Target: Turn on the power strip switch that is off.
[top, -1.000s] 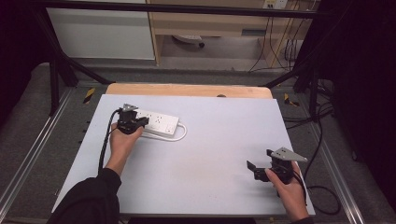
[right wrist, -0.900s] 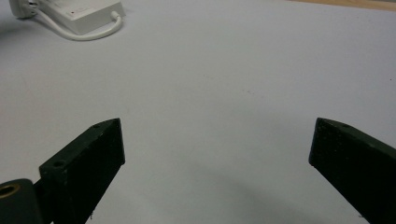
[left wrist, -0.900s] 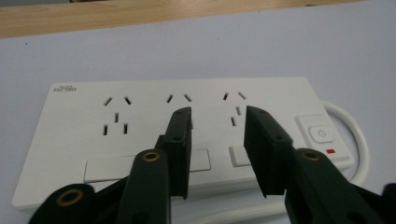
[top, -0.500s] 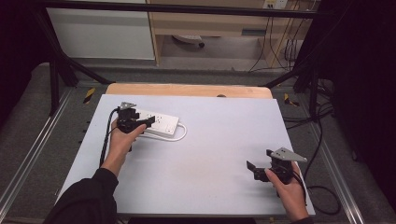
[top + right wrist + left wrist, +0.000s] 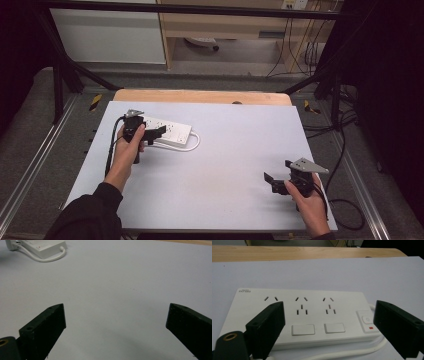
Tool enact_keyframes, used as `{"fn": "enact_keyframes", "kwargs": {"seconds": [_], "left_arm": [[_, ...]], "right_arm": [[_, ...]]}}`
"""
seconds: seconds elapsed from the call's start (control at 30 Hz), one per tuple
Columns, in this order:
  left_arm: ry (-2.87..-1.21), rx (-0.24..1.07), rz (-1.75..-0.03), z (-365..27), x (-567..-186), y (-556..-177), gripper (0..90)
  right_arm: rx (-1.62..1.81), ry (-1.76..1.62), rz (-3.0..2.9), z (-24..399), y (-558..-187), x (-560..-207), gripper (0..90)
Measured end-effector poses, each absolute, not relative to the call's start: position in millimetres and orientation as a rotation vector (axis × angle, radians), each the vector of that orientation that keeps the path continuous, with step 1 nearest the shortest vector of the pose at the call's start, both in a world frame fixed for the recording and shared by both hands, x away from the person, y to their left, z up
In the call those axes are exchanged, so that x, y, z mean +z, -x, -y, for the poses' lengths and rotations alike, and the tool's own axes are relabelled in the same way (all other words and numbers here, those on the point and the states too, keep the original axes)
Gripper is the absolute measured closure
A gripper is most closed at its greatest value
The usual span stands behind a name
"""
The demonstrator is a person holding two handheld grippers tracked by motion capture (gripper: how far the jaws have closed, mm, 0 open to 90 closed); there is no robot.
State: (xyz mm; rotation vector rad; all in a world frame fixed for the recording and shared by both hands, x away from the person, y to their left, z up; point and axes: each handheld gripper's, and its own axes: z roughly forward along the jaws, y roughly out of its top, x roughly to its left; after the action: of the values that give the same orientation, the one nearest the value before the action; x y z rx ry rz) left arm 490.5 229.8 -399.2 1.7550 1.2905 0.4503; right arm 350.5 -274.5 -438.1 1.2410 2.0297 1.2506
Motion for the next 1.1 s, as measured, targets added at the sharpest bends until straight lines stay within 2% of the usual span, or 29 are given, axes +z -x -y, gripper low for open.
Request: {"fn": "enact_keyframes", "kwargs": {"seconds": [0.9,1.1], "left_arm": [[-1.780,0.415,-1.200,-230.5,-375.7,-463.4,9.6],[-1.775,0.443,-1.188,-235.9,-369.6,-456.4,9.4]], "right_arm": [[1.248,-1.264,-2.022,276.4,-350.0,-438.7,2.8],[1.242,-1.268,-2.020,277.2,-349.7,-439.1,2.9]]}}
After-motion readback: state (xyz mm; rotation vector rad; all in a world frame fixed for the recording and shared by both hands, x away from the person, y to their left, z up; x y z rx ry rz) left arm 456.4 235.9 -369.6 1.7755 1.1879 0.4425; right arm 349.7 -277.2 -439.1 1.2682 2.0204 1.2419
